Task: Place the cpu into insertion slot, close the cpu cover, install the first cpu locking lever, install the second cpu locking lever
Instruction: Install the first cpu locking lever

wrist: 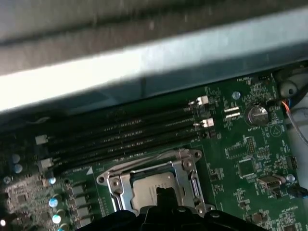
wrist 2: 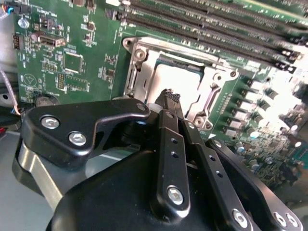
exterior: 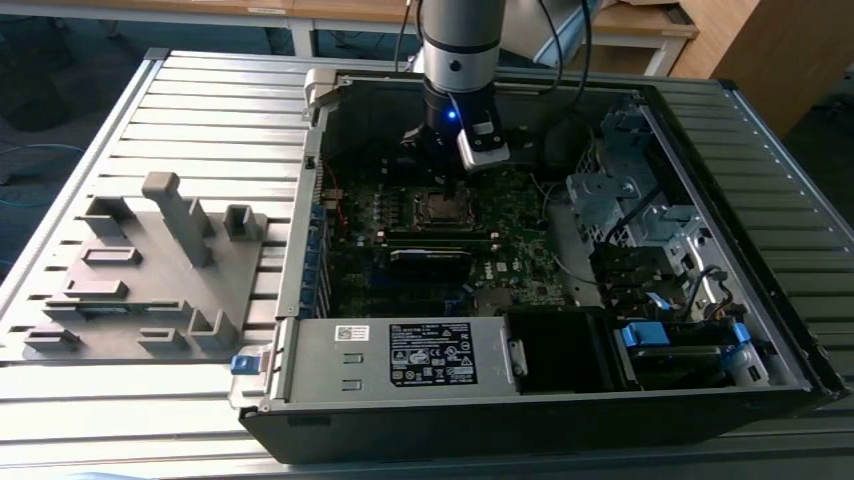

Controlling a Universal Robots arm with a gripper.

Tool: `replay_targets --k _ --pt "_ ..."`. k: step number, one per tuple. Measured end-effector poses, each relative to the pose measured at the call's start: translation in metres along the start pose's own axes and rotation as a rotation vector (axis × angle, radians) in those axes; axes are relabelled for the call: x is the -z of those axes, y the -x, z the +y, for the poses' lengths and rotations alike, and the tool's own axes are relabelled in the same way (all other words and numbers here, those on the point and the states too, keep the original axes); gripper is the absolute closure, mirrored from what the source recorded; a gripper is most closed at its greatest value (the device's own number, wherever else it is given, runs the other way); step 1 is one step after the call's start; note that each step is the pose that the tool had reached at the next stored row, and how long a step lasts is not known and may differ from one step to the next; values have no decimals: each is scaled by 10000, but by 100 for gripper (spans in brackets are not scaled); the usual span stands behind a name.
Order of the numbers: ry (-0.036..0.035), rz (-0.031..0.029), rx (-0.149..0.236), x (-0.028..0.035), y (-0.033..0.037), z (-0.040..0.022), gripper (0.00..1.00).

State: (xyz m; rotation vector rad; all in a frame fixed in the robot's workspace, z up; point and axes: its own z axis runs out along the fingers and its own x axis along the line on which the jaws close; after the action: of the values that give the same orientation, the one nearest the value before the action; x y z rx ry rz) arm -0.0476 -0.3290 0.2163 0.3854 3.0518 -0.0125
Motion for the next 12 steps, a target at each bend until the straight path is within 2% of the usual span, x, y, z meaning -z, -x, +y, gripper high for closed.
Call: replay_targets --k 6,12 --pt "6 0 113 -1 10 -68 89" --pt "14 2 127 24 12 -73 89"
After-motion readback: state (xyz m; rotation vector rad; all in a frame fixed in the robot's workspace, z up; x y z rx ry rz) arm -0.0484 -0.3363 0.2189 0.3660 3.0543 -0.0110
